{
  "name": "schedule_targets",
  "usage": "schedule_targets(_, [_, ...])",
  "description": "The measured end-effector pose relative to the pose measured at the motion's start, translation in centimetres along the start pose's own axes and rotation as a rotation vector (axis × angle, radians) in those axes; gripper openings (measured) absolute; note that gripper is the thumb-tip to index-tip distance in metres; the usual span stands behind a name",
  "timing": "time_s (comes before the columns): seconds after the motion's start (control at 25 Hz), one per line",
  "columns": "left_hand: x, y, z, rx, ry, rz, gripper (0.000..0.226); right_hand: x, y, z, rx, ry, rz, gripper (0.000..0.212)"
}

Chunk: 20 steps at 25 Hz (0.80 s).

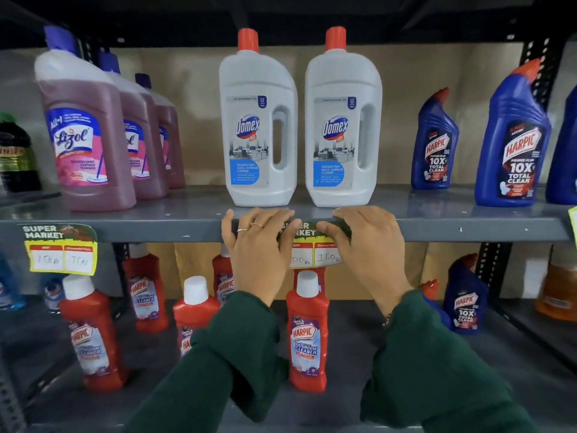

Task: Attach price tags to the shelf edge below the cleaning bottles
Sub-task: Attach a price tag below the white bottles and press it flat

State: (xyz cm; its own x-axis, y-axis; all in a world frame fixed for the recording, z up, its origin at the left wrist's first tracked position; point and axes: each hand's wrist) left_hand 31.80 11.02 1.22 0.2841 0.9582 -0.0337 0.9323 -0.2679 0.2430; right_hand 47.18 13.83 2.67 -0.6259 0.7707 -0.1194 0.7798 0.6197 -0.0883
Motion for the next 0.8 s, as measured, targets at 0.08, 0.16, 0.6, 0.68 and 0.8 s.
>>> schedule_targets(0.08, [-0.1, -0.3, 0.1, 0.018, -0.010, 0.011, 0.032, -0.1, 0.5, 0.0, -0.013, -0.006, -0.033, 0.034])
schedule_targets(0.16, [-0.2, -0.5, 0.2, 0.033, -0.024, 0.006, 0.032, -0.1, 0.8, 0.0, -0.020, 0.011, -0.059, 0.028])
schedule_targets(0.6, [1.2, 6.2, 0.0, -0.111, 0.110, 0.086, 0.043, -5.2, 6.5, -0.1, 0.029, -0.148, -0.359, 0.054])
schedule_targets(0.68, [3.5, 10.9, 0.8, -0.008, 0.049, 0.121, 0.040, -7.4, 10.4, -0.4, 0.020, -0.095, -0.241, 0.054])
schedule_targets(0.8, [7.6, 17.7, 2.1, 0.099, -0.054, 0.146, 0.034, -11.0, 16.5, -0.5, -0.026, -0.008, -0.056, 0.048])
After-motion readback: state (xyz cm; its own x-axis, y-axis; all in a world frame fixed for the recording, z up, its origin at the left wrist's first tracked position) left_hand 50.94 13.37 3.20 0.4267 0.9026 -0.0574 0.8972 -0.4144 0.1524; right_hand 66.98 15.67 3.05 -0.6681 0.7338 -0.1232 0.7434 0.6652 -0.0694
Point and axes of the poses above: each hand's wrist, its own z-axis away from the middle knuckle, its own x-axis out of the palm, y = z × x, and after that the axes turned 13 degrees about y, right-handed
